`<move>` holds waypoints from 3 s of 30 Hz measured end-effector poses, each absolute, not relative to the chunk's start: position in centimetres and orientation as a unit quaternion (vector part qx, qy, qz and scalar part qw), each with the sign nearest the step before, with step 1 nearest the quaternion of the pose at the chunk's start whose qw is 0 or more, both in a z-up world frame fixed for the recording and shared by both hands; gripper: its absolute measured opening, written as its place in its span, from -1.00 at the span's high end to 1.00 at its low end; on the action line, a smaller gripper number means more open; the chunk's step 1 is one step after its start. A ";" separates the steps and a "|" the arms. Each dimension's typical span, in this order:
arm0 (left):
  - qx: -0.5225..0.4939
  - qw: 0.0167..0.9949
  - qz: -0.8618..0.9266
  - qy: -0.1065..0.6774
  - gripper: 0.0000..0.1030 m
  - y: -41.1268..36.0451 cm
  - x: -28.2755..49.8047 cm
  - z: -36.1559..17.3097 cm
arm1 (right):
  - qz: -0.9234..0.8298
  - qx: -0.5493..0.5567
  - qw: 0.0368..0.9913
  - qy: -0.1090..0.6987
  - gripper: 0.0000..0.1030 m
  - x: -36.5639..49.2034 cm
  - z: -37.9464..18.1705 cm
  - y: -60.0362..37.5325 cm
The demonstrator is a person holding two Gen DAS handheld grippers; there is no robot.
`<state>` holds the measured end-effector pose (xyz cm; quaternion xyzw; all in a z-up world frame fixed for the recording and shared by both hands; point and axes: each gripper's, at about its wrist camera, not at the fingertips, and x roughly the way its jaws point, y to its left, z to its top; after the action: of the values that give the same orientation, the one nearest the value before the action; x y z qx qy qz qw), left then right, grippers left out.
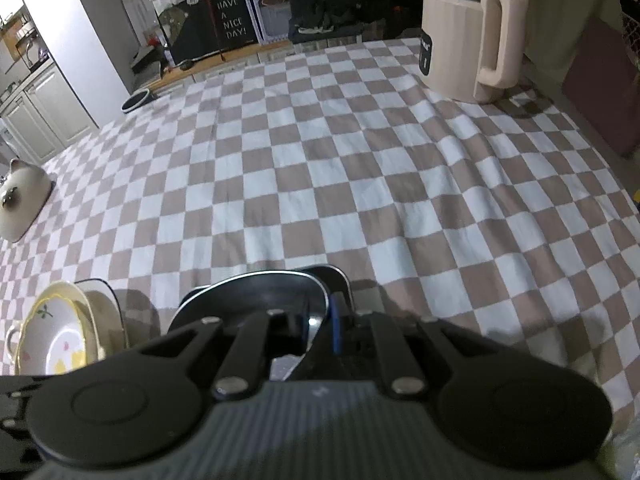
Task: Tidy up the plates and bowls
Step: 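Lower the oval steel bowl into the stacked steel trays with both grippers, then close both grippers on the rims of the nested steel trays and bowl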
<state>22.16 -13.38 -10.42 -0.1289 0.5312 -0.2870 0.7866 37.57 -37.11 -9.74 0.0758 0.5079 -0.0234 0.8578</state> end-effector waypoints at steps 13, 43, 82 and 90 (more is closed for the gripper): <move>-0.125 0.765 -0.322 0.543 0.29 -14.7 21.3 -11.2 | 0.000 0.047 0.843 0.535 0.72 38.7 -11.3 -36.0; -0.066 0.841 -0.239 0.481 0.13 -13.2 25.5 -9.6 | -0.032 0.066 0.854 0.515 0.24 38.0 -10.7 -38.6; -0.014 0.809 -0.226 0.543 0.25 -13.6 25.6 -13.0 | 0.005 0.033 0.820 0.571 0.80 39.1 -13.6 -38.5; -0.015 0.808 -0.229 0.542 0.38 -13.9 25.6 -12.8 | 0.008 0.032 0.816 0.577 0.85 39.6 -14.2 -38.7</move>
<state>25.64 -13.90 -12.77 -0.0152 0.5421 -0.2293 0.8082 39.57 -38.66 -14.18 0.0317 0.5775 0.0078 0.8158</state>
